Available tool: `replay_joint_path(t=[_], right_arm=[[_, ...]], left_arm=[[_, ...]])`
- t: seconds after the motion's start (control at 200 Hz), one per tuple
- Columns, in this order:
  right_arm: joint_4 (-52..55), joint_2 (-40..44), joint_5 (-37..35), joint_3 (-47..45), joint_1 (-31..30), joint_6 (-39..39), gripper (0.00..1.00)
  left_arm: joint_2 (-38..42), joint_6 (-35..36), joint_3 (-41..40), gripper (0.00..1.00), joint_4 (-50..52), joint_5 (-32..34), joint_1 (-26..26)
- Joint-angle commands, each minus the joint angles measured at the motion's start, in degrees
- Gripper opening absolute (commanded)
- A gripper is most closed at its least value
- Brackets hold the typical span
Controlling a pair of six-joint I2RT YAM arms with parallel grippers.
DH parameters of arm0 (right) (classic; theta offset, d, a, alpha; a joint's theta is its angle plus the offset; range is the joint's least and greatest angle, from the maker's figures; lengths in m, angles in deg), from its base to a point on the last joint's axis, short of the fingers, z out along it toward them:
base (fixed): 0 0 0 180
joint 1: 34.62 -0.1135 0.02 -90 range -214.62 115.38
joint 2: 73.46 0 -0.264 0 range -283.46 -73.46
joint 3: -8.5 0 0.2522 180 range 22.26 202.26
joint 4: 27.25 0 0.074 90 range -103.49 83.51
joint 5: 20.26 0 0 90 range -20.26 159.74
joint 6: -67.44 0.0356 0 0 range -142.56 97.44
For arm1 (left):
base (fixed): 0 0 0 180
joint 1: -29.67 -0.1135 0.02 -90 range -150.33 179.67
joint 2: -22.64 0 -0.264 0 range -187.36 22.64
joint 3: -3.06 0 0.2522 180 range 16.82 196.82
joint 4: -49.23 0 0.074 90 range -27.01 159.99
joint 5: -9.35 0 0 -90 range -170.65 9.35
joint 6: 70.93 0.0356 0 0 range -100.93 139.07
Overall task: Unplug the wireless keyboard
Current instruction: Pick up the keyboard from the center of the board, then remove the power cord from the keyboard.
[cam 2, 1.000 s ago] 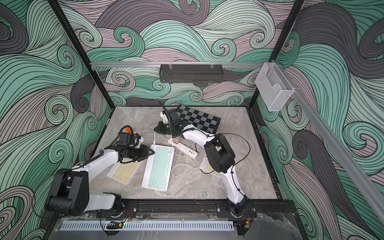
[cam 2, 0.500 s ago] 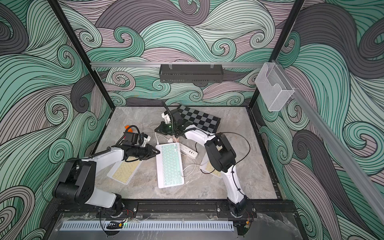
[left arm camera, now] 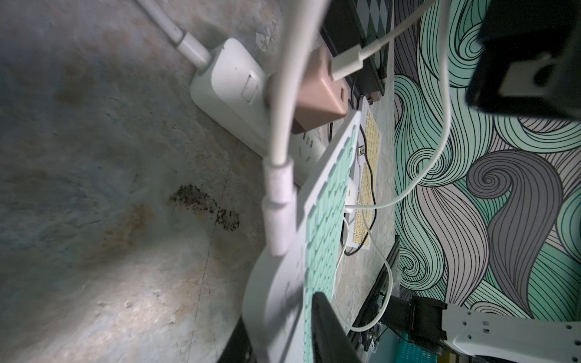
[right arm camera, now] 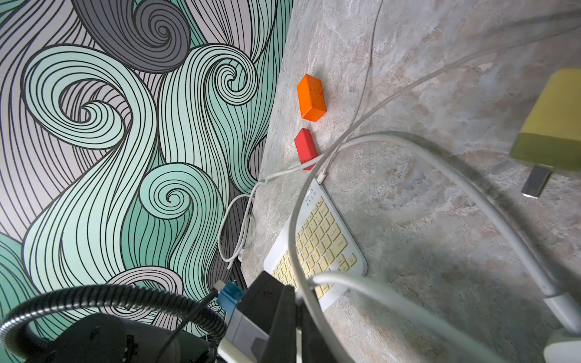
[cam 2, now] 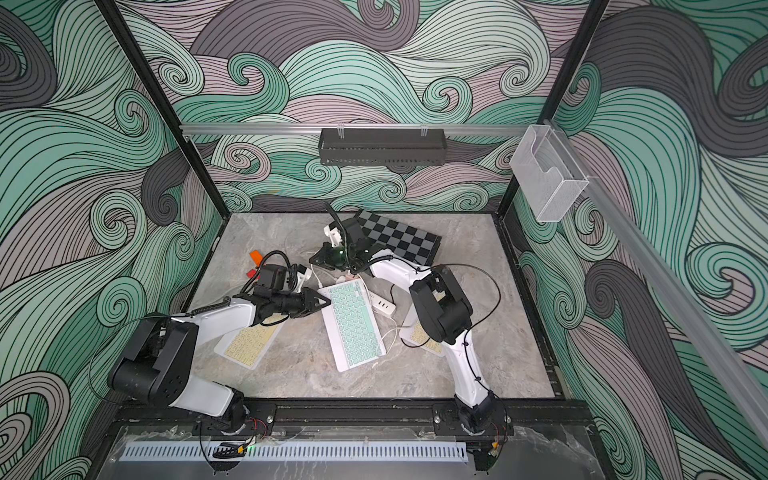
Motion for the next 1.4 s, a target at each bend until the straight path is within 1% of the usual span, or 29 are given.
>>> replay_joint_path(t=[0.0,0.05,0.1,0.19,0.33,0.37,0.385,0.445,0.53,0.585,0.675,0.72,0.765,0.871,0.941,1.051,1.131,1.271,1.331,1.396], right_arm=[[-2.5,2.8,1.6,-0.9,0.1,2.3,0.00],[-3.0,3.5,1.7,-1.5,0.2,2.5,0.00],[-2.6,4.0,1.5,-2.0,0.2,2.0,0.00],[-2.2,4.6,1.0,-2.8,0.4,1.2,0.00],[-2.3,5.3,2.4,-4.6,1.5,0.4,0.00],[-2.4,5.6,3.7,-5.1,2.0,-0.4,0.10],[-2.4,5.7,4.5,-5.2,2.2,-1.0,0.13],[-2.3,6.3,8.7,-5.7,3.0,-4.3,0.28],[-3.6,8.1,15.8,-7.4,4.7,-9.9,0.41],[-4.3,9.4,19.6,-8.8,6.2,-13.0,0.47],[-5.7,11.0,26.6,-10.3,9.1,-15.7,0.42],[-6.4,11.5,29.8,-10.6,10.3,-16.3,0.42],[-6.8,12.5,31.4,-11.2,11.1,-17.3,0.42],[-10.1,16.4,30.7,-14.5,11.3,-19.1,0.46],[-12.2,17.4,31.4,-15.8,10.9,-19.3,0.46],[-11.5,17.1,32.6,-16.1,10.0,-21.3,0.44],[-11.2,16.8,33.9,-16.2,9.2,-22.3,0.44],[-9.3,16.9,33.0,-16.3,8.2,-24.4,0.44],[-9.7,17.1,32.3,-17.0,8.2,-24.1,0.43],[-10.5,17.0,33.1,-17.6,8.1,-23.9,0.42]], left_arm=[[-1.3,-1.2,-0.9,0.26,-6.9,1.0,1.2],[-2.0,-1.8,-1.1,0.19,-7.4,1.6,1.5],[-2.3,-2.1,-1.3,0.10,-8.0,1.6,1.6],[-1.0,-2.3,-2.2,0.00,-8.5,2.1,1.6],[3.4,0.3,-1.1,0.00,-4.1,2.6,1.6],[3.7,1.3,-0.1,0.00,-2.0,2.4,1.6],[5.3,1.9,0.3,0.00,-1.0,2.4,1.6],[6.9,4.2,2.3,0.00,3.0,1.5,1.6],[9.3,7.3,4.7,0.00,8.3,-0.3,1.5],[11.0,9.1,6.3,0.00,11.4,-1.7,1.4],[13.0,12.1,10.0,0.00,17.7,-1.6,1.4],[13.5,13.1,11.4,0.00,20.0,-1.2,1.2],[13.6,14.1,12.8,0.00,21.6,-2.1,1.0],[11.9,17.2,15.8,0.00,24.7,-7.6,0.6],[10.9,18.4,16.5,0.00,24.7,-11.3,0.6],[9.9,21.6,17.7,0.00,26.1,-15.4,0.6],[10.3,23.2,17.9,0.00,26.9,-16.0,0.5],[11.1,23.5,18.1,0.00,26.6,-17.1,0.5],[11.2,23.6,18.2,0.00,26.7,-17.2,0.6],[11.2,23.5,18.2,0.00,26.6,-17.2,0.6]])
